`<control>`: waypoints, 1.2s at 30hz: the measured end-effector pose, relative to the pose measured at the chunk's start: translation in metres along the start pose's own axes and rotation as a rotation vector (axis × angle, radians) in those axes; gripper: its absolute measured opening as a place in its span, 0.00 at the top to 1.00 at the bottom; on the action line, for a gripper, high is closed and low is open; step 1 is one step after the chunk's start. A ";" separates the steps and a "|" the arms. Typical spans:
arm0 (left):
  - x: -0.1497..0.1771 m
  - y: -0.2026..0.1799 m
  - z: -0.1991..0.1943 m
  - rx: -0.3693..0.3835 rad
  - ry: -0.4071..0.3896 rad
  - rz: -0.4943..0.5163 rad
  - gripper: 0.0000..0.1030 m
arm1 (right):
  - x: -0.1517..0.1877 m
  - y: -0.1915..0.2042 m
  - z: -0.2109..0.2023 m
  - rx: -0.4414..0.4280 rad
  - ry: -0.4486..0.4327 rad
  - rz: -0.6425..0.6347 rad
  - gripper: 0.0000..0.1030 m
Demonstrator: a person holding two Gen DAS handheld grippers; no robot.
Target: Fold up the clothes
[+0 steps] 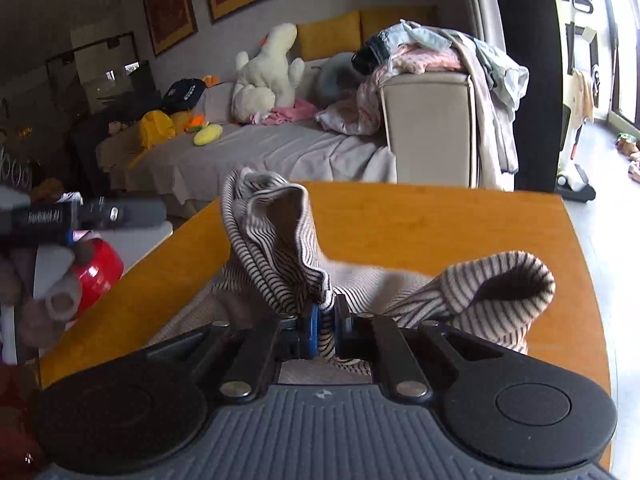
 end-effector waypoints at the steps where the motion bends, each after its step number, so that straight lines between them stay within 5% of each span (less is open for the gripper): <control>1: -0.002 -0.005 -0.001 -0.004 -0.002 0.006 0.00 | 0.012 0.001 -0.003 0.007 0.012 -0.006 0.93; 6: -0.007 -0.025 -0.002 -0.045 0.010 0.042 0.00 | 0.046 -0.002 -0.036 0.017 0.006 -0.045 0.91; 11: 0.007 -0.031 0.009 -0.038 0.087 0.053 0.00 | 0.029 -0.037 -0.085 0.109 -0.145 0.043 0.77; 14: 0.028 -0.020 0.026 -0.015 0.152 -0.030 0.06 | 0.017 -0.056 -0.085 0.146 -0.202 0.136 0.75; 15: 0.035 -0.016 0.033 -0.012 0.175 -0.062 0.15 | 0.016 -0.058 -0.080 0.139 -0.206 0.156 0.71; 18: 0.060 -0.004 0.045 -0.054 0.251 -0.092 0.22 | 0.026 -0.059 -0.044 0.150 -0.116 0.143 0.52; 20: 0.071 -0.003 0.040 -0.072 0.273 -0.049 0.21 | 0.043 -0.062 -0.015 0.233 -0.015 0.087 0.50; 21: 0.074 -0.004 0.035 -0.076 0.279 -0.028 0.22 | 0.053 -0.065 -0.006 0.256 0.014 0.076 0.41; 28: 0.038 -0.019 -0.013 -0.062 0.199 0.034 0.17 | 0.054 -0.090 -0.035 0.206 0.005 0.270 0.38; 31: 0.019 -0.022 -0.010 -0.014 0.156 -0.012 0.17 | 0.054 -0.087 -0.052 0.164 -0.003 0.313 0.37; 36: 0.026 -0.011 0.023 -0.066 0.210 -0.086 0.28 | 0.064 -0.080 -0.056 0.098 0.057 0.365 0.32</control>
Point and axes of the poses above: each gripper's, at about its wrist camera, not at the fingertips, and z roughly the way its jaws point, y to its left, x to its underside, the point moved 5 cm from there along z, roughly the way its jaws point, and after that the axes turned 15 degrees about x, right-handed, at the moved point
